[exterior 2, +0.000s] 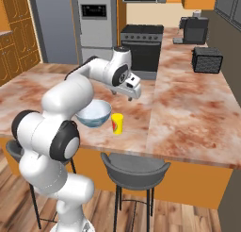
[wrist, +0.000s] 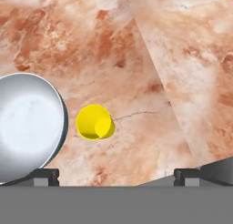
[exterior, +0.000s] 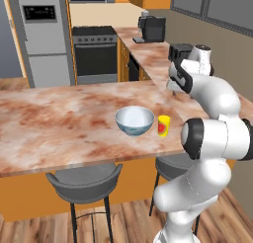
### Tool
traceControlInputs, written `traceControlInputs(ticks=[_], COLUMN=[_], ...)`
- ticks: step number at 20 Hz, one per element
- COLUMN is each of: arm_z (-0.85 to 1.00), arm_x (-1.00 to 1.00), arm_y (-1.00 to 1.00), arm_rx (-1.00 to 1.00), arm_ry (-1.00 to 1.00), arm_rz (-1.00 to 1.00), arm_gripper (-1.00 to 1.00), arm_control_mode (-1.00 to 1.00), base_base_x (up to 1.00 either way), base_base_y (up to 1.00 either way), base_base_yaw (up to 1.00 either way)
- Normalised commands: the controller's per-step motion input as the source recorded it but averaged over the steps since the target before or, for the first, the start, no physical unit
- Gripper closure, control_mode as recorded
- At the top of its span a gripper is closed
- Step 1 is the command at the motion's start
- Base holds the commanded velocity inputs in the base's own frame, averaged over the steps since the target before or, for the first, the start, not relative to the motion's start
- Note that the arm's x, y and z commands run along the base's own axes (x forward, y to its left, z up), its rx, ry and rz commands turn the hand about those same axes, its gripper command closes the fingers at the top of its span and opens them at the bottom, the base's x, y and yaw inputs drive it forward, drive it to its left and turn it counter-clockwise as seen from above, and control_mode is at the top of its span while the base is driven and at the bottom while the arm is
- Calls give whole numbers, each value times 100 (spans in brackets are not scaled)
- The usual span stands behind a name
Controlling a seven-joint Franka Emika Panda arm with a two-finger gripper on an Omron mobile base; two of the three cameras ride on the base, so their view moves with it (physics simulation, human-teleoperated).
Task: Place the cup inside the bowl on the dining table and move the bowl to any counter.
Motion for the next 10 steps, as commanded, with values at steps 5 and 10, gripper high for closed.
traceControlInputs(ticks=[5, 10], arm_z=[0, -10], arm_x=[0, 3], arm_y=[35, 22], arm_rx=[0, 0], arm_ry=[0, 0], arm_rz=[0, 0], arm_gripper=[-100, -100], arm_control_mode=[-100, -100], base_base_x=[0, 0], base_base_y=[0, 0], base_base_yaw=[0, 0])
